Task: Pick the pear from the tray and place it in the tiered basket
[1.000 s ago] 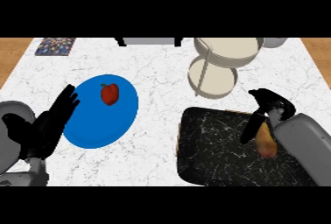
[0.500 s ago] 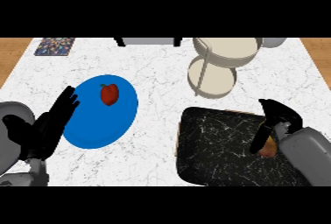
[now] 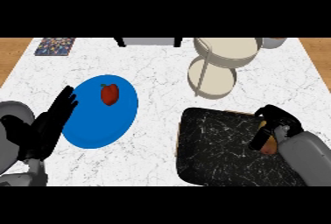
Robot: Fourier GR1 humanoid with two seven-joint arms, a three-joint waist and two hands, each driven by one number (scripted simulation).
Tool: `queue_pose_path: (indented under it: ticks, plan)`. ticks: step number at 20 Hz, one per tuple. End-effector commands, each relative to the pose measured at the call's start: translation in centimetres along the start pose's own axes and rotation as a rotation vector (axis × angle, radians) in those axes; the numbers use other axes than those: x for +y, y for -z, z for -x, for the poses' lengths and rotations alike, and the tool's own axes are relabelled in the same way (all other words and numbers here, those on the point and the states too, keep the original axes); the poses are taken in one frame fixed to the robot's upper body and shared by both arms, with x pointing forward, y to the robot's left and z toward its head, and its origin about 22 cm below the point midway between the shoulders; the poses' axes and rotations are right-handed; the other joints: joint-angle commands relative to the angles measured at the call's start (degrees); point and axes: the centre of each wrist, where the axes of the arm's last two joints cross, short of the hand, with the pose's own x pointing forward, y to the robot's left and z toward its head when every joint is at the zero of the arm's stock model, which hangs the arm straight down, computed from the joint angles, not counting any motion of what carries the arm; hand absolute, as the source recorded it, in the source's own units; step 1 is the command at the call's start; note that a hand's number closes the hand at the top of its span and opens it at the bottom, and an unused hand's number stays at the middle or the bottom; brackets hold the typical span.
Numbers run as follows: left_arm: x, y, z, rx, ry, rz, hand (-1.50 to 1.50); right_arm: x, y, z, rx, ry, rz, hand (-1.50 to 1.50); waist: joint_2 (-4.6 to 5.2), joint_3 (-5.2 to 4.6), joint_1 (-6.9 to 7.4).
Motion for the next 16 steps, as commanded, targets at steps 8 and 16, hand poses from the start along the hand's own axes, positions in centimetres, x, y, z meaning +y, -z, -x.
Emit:
queue_pose_path:
  ticks: [8, 16]
  plan:
    - [0.0, 0.6, -1.1, 0.007, -0.007, -0.001, 0.00, 2.4, -0.5, -0.7, 0.017, -0.225, -0.056, 1.50, 0.25, 0.34, -0.04]
    - [-0.2, -0.5, -0.9, -0.001, -0.003, -0.023, 0.00, -4.6, 1.2, 11.5, -0.279, -0.257, 0.393, 1.50, 0.30, 0.81, -1.36]
